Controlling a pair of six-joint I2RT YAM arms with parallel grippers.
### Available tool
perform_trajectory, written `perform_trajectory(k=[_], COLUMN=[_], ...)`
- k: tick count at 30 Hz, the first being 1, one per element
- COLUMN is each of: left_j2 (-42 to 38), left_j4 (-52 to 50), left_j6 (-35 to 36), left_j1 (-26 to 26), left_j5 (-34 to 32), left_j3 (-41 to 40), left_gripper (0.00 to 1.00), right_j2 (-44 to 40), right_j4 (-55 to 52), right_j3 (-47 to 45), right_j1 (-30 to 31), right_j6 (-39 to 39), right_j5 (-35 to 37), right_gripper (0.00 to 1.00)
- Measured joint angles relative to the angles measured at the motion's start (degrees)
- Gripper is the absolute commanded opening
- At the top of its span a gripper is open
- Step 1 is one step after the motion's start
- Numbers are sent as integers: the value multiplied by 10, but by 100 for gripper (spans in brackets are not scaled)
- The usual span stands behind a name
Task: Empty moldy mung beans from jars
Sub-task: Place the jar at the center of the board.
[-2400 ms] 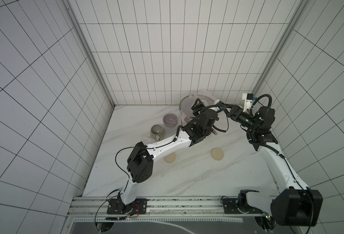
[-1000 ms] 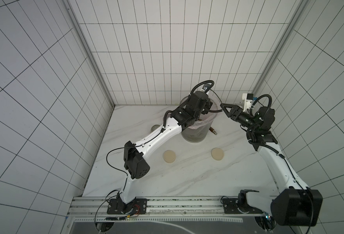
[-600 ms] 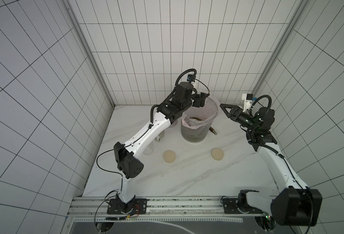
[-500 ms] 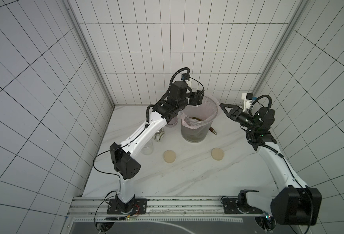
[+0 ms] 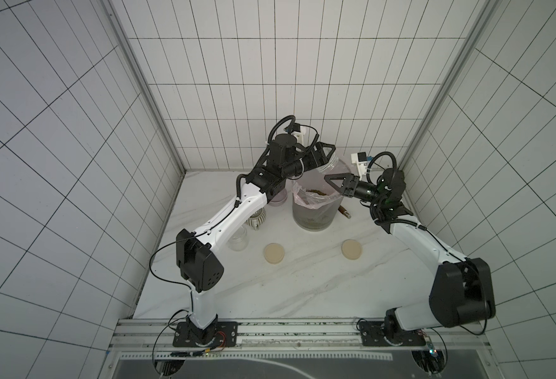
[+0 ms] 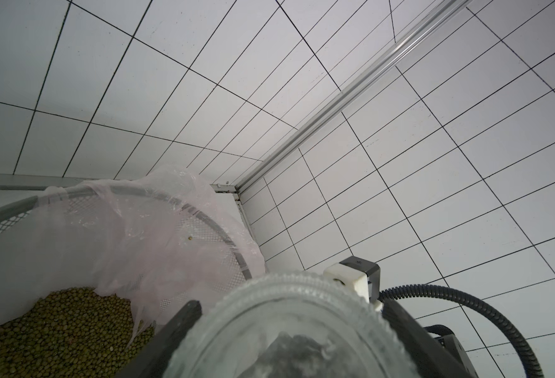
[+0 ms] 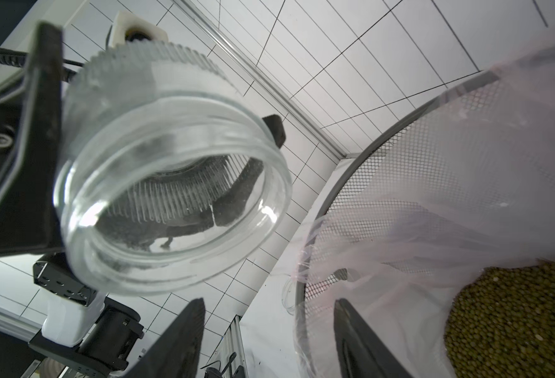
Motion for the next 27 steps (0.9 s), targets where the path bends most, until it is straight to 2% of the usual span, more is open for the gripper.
perform_trajectory(k=[6,20,27], left_j2=[-17,-19,-19], left_j4=[28,48,61], left_j6=[-34,-51,-62], left_j1=[14,21,21], left_j5=[5,9,12], left_j3=[-33,-43,-47], left_gripper=[66,66,66], right_j2=[-2,11,42], right_j4=[42,36,36], right_j3=[17,97,123], right_j1=[3,4,9], right_j6=[21,17,19], right_j5=[-9,-8,-10], right_gripper=[64,67,62])
